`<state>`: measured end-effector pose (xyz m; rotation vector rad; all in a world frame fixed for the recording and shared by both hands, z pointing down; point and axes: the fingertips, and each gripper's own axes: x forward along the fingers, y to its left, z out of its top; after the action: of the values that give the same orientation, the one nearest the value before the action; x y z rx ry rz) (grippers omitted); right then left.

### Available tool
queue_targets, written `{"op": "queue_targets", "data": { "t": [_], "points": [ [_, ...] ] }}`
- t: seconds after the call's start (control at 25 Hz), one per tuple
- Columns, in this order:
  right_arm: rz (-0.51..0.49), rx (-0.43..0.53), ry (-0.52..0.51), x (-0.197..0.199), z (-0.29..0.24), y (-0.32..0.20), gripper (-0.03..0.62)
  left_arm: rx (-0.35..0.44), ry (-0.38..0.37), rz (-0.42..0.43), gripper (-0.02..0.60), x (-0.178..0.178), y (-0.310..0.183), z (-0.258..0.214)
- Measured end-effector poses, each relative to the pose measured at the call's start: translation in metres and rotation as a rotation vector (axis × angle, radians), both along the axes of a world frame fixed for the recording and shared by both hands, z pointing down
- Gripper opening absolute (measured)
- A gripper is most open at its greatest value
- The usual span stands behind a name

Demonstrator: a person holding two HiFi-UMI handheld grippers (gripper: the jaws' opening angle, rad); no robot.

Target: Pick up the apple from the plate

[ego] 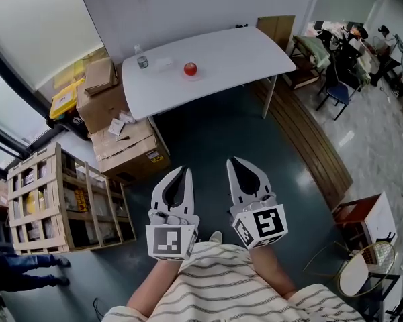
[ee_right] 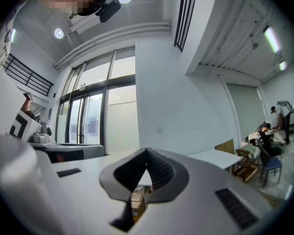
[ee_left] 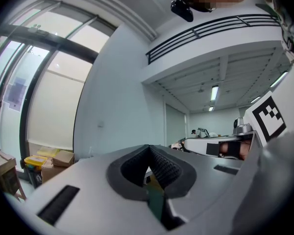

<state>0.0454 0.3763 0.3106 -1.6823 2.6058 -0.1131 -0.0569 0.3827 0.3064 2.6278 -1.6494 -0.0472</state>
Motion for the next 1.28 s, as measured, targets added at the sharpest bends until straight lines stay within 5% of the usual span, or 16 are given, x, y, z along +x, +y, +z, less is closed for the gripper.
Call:
{"op": "queue_targets", "data": {
  "t": [0.36, 1.28],
  "points": [
    [0.001, -0.023, 0.022, -0.007, 0.016, -0.062, 0.012, -0.026, 0.014, -0.006, 0.005, -0.007, -0.064, 0.021],
    [0.066, -0.055, 0.034, -0.055, 0.014, -0.329, 0.012, -0.062, 0.022, 0.08, 0.005, -0.046, -0.333, 0.03]
  ]
}}
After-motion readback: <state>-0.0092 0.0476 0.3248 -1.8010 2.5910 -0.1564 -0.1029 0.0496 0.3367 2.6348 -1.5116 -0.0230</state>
